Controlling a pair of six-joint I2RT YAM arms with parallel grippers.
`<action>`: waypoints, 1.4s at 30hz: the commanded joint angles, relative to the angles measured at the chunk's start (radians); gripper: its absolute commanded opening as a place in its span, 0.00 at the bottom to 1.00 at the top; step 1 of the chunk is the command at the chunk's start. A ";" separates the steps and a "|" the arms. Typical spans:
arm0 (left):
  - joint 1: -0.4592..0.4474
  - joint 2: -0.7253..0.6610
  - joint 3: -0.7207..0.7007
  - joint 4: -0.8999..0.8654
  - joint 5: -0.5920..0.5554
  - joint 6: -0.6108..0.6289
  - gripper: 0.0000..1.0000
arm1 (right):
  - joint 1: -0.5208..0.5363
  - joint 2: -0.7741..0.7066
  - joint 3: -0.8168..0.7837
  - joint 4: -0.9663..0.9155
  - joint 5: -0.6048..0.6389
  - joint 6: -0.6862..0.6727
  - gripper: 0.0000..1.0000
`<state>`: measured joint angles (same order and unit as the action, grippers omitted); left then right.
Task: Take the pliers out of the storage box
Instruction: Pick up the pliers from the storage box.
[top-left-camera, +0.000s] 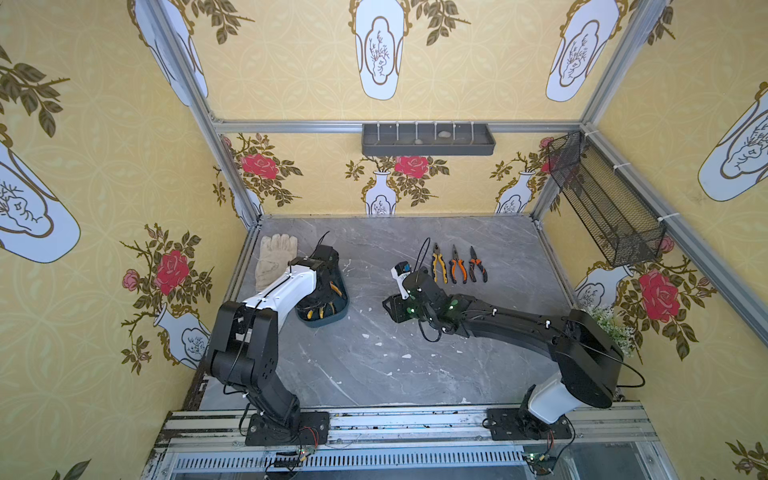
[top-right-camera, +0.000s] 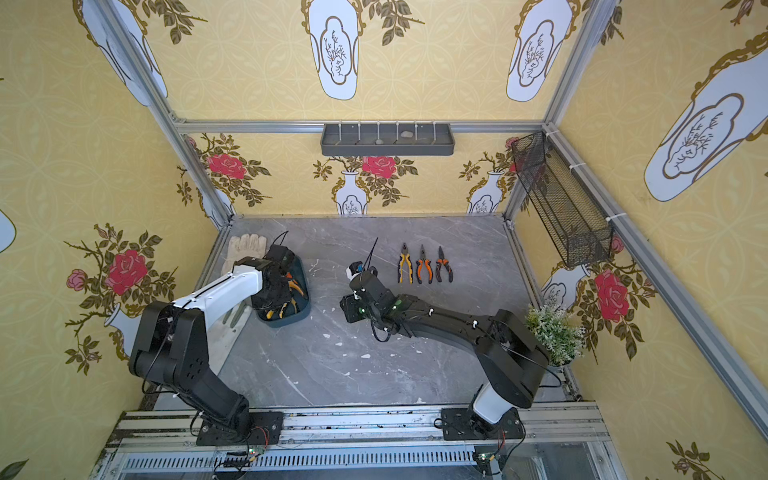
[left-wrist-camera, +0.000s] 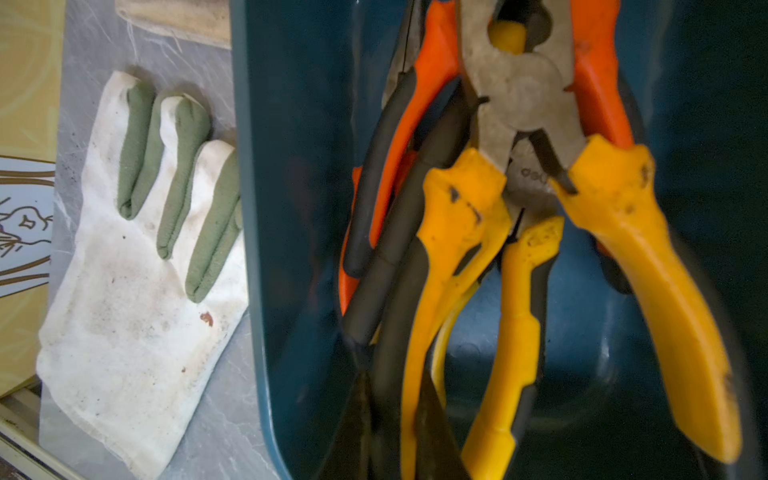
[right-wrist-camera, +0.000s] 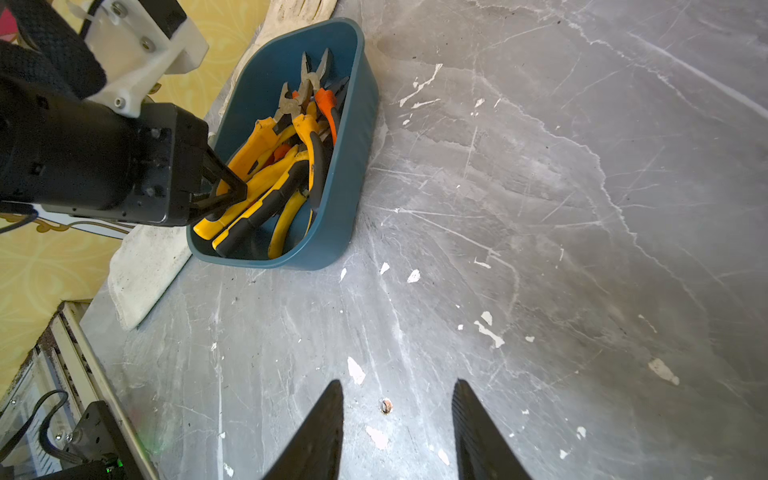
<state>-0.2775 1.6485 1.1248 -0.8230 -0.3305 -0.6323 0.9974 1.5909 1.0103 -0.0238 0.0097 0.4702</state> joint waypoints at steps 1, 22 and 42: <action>0.002 -0.008 0.005 -0.031 0.007 0.011 0.02 | 0.000 0.000 0.008 0.024 0.002 -0.002 0.44; -0.216 -0.543 -0.199 0.104 0.019 0.081 0.00 | -0.023 0.039 0.267 -0.289 0.095 -0.031 0.60; -0.723 -0.629 -0.421 0.326 -0.578 0.034 0.00 | -0.022 0.323 0.906 -0.737 0.043 0.054 0.94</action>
<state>-0.9428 1.0046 0.7139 -0.6094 -0.7174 -0.6086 0.9756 1.8805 1.8317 -0.6403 0.0643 0.4751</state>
